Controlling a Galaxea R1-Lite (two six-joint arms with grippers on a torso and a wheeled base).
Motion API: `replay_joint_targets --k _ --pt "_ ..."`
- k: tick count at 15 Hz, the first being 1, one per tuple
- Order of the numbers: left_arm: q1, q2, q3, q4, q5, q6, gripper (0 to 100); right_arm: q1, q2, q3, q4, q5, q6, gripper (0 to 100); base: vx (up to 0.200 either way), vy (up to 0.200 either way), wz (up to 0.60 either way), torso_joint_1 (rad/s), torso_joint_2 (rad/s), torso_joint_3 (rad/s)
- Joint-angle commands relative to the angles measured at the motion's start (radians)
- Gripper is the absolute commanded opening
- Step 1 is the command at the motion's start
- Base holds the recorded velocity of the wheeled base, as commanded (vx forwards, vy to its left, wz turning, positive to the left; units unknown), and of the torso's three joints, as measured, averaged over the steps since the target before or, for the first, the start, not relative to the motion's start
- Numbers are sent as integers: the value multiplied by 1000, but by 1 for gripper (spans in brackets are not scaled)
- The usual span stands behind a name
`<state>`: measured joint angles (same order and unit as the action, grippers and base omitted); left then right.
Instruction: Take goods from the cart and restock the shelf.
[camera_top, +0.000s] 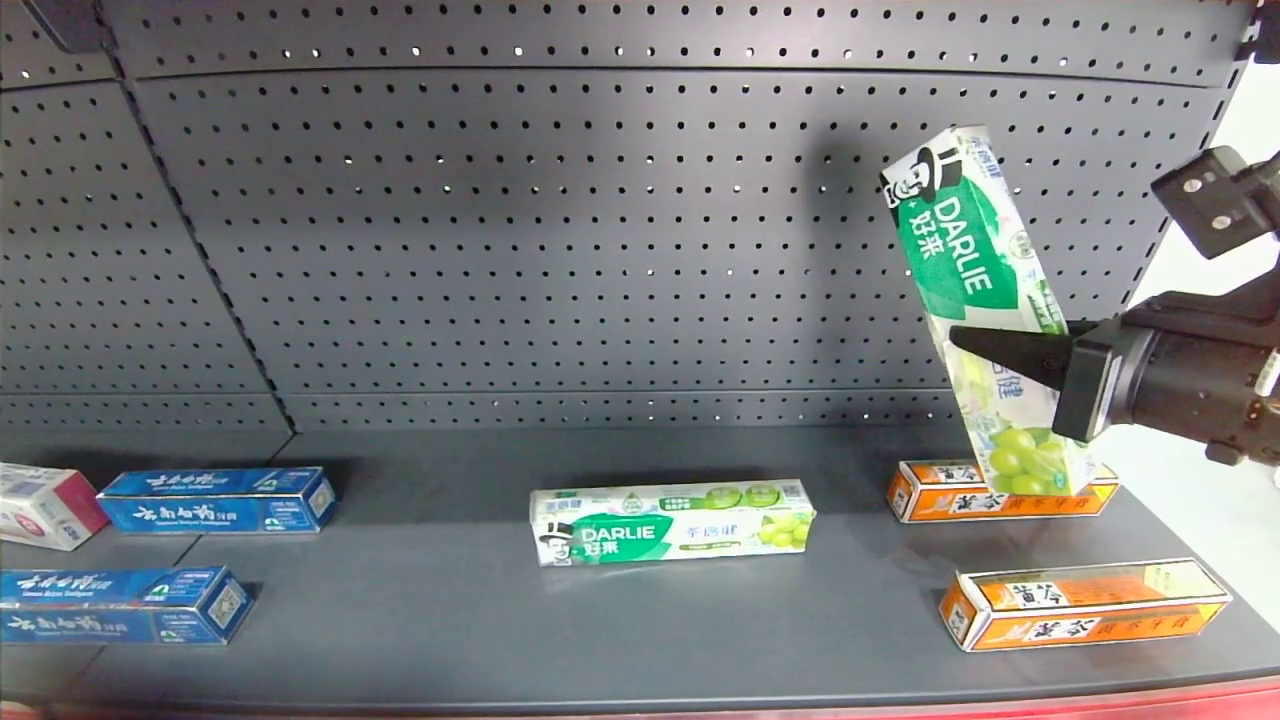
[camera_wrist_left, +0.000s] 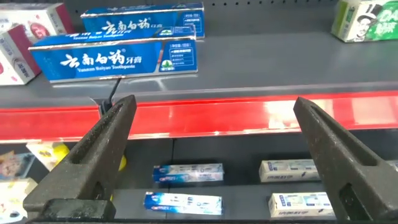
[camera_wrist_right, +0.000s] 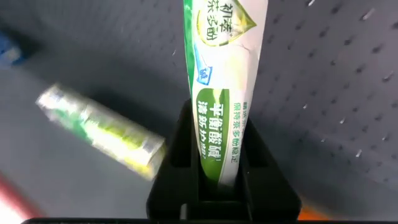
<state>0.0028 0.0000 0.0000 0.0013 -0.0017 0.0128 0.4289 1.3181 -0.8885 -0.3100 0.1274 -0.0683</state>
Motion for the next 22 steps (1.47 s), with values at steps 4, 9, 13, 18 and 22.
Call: replay_joint_targets --k 4,9,13,18,22 --pt "0 0 -8 9 -32 52 100 116 -71 -67 141 -88 1 0 0 0 0 0 0 0" --pt "-69 77 -244 152 -66 53 100 131 -149 -69 250 -91 2 0 0 0 0 0 0 0" --pt "-205 376 -456 154 -64 82 100 137 -192 -69 301 -106 2 0 0 0 0 0 0 0" --pt "-277 781 -689 11 -101 90 100 151 -247 -66 356 -106 5 0 0 0 0 0 0 0" --pt "-399 959 -815 54 -136 110 100 149 -272 -73 361 -109 48 0 0 0 0 0 0 0"
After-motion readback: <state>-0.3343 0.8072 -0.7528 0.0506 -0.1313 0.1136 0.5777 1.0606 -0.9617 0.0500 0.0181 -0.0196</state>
